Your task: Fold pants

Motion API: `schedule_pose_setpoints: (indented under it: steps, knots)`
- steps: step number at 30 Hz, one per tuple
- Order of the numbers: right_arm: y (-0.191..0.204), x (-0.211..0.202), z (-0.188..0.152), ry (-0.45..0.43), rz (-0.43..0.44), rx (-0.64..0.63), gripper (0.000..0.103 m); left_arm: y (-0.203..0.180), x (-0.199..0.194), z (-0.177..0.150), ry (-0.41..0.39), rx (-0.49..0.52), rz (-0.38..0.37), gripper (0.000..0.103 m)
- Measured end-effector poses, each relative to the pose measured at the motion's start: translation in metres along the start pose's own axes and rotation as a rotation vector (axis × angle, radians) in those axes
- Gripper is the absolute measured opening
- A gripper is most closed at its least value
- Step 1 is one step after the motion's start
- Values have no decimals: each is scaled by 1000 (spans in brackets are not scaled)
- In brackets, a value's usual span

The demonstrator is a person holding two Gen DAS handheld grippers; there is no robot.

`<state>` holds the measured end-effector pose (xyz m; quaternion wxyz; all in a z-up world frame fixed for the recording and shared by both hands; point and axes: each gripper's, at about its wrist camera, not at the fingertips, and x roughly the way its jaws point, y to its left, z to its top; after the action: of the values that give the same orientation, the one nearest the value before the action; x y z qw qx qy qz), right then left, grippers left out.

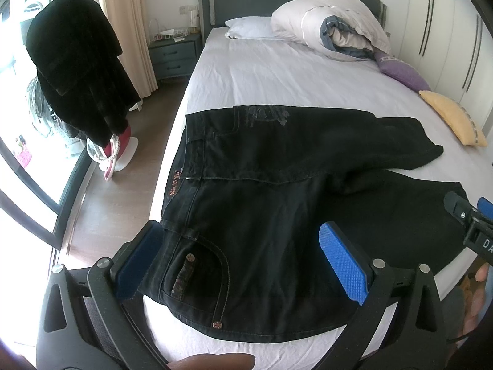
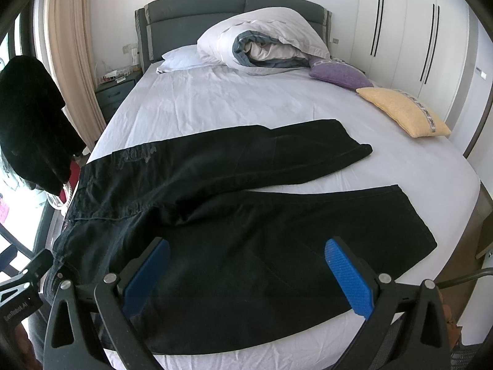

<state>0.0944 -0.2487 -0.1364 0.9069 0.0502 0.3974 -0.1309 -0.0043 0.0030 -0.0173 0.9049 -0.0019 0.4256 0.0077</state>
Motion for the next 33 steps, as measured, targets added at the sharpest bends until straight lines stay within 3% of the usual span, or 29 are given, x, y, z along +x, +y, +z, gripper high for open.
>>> schedule_pose_setpoints:
  steps: [10, 33]
  knots:
    - [0, 17, -11, 15, 1, -18, 103, 6, 17, -4, 34, -10, 11, 103]
    - [3, 18, -12, 18, 0, -31, 103, 6, 17, -3, 35, -9, 9, 103]
